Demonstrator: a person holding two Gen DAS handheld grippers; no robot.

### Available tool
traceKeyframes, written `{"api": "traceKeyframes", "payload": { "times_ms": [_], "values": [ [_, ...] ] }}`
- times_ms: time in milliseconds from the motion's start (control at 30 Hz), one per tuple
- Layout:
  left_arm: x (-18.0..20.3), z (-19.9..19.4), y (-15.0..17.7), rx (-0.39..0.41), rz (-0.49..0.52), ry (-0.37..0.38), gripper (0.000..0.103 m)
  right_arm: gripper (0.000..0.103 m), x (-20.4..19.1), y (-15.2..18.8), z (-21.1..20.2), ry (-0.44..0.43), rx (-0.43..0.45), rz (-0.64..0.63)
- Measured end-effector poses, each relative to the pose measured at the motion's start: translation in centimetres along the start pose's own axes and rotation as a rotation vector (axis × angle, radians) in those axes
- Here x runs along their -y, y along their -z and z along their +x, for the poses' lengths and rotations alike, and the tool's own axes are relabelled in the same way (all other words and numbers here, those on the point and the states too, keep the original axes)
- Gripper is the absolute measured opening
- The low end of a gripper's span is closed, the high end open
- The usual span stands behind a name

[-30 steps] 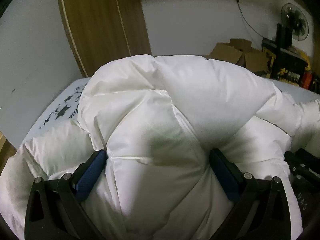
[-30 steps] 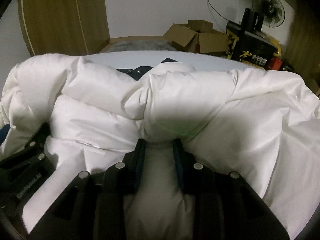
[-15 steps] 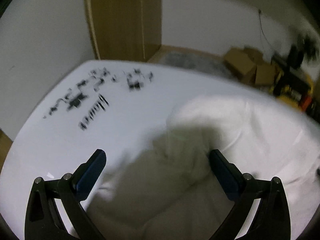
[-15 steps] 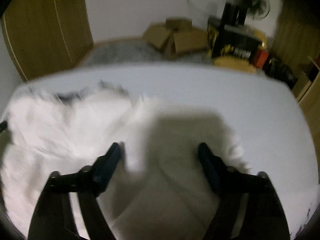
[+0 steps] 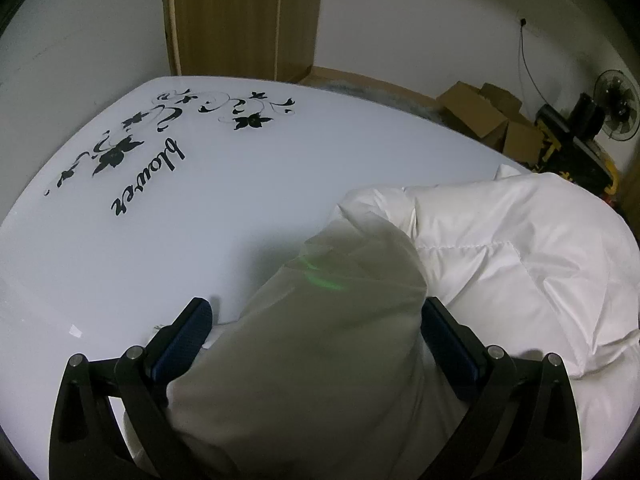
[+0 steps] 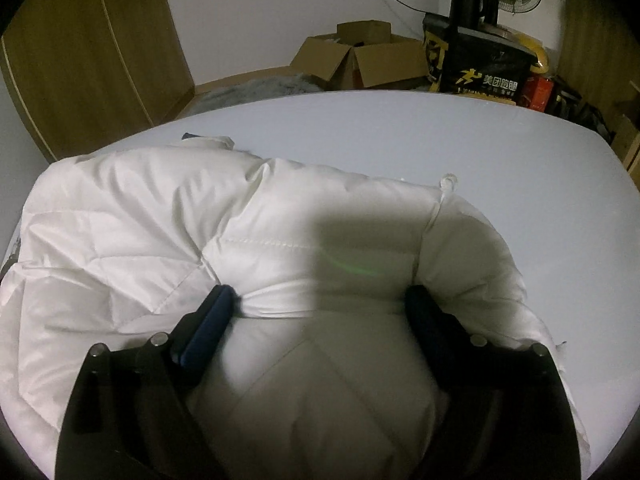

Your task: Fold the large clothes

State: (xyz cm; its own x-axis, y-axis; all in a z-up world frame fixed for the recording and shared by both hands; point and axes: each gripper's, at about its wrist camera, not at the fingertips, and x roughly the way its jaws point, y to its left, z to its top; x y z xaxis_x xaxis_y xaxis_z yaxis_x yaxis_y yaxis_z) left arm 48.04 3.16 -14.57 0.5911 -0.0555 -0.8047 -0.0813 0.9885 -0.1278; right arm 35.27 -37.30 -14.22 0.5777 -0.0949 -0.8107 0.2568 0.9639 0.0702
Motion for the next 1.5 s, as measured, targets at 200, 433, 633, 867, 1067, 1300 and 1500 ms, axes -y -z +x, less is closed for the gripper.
{"api": "traceKeyframes", "payload": {
  "times_ms": [200, 433, 633, 867, 1067, 1300, 1500],
  "values": [
    [0.1, -0.4, -0.4, -0.014, 0.005, 0.013, 0.103, 0.089, 0.0, 0.3, 0.7, 0.010, 0.006, 0.001],
    [-3.0, 0.1, -1.1, -0.028, -0.048, 0.034, 0.103, 0.084, 2.9, -0.3, -0.9, 0.041, -0.002, 0.076],
    [-3.0, 0.1, -1.0, 0.007, -0.040, 0.029, 0.103, 0.088, 2.1, 0.6, 0.1, 0.063, 0.032, 0.053],
    [-5.4, -11.4, 3.5, 0.147, -0.118, 0.040, 0.103, 0.014, -5.7, -1.1, -7.1, -0.110, 0.106, 0.052],
    [-7.1, -16.2, 9.5, 0.018, -0.078, 0.155, 0.103, 0.014, -15.9, -2.4, -2.4, -0.144, -0.014, -0.023],
    [-11.8, -17.9, 14.3, -0.064, -0.122, 0.216, 0.103, 0.013, -16.9, 1.3, -2.7, -0.080, -0.100, -0.065],
    [-12.3, -16.8, 14.0, -0.084, -0.173, 0.253, 0.103, 0.012, -15.2, 9.1, -5.2, -0.127, -0.114, -0.032]
  ]
}}
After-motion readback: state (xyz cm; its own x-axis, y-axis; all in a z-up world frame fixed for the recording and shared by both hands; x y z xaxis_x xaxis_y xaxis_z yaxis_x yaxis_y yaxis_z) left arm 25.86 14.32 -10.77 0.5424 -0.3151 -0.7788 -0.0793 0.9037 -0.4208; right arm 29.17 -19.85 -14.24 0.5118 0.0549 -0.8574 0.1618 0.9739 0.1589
